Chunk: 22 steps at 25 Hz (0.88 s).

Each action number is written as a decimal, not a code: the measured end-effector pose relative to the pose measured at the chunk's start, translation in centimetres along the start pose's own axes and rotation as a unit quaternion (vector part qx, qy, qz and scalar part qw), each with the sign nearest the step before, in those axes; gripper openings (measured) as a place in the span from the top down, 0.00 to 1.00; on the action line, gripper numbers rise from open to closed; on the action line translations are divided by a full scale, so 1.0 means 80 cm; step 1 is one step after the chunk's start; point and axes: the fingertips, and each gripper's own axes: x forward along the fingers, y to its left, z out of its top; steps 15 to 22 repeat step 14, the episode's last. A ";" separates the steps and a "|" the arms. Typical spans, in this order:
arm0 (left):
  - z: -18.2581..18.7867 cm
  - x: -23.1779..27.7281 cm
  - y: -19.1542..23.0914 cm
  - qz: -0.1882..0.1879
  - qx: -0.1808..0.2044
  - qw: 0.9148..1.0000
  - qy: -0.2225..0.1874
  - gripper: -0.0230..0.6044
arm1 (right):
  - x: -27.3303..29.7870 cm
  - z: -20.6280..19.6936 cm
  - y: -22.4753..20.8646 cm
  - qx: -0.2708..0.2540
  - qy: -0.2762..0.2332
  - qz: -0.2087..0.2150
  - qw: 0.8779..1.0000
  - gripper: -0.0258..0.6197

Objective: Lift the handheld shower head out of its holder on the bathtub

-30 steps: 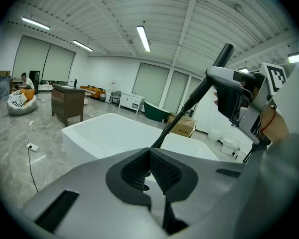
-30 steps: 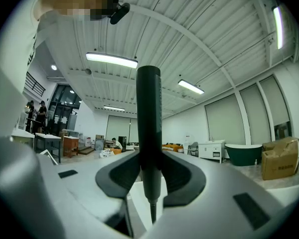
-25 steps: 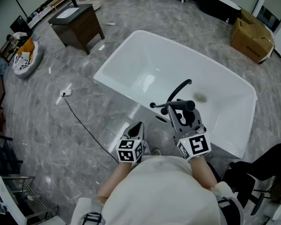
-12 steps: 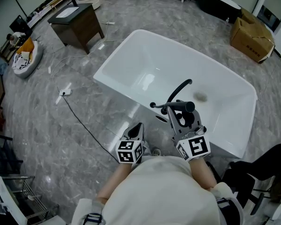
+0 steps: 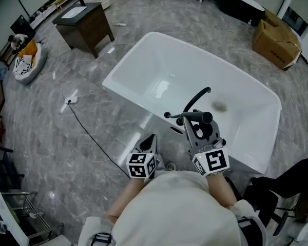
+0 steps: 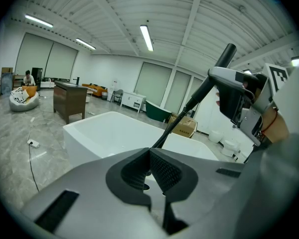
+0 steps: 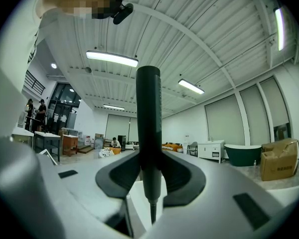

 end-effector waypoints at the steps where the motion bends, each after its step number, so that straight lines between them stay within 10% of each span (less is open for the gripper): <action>1: 0.000 0.000 0.000 0.000 0.000 1.000 0.000 0.93 | 0.000 0.000 0.000 0.000 0.000 -0.001 1.000 0.74; 22: -0.002 0.001 0.004 -0.002 -0.005 1.000 0.003 0.93 | 0.004 -0.001 0.002 0.006 0.004 0.001 1.000 0.74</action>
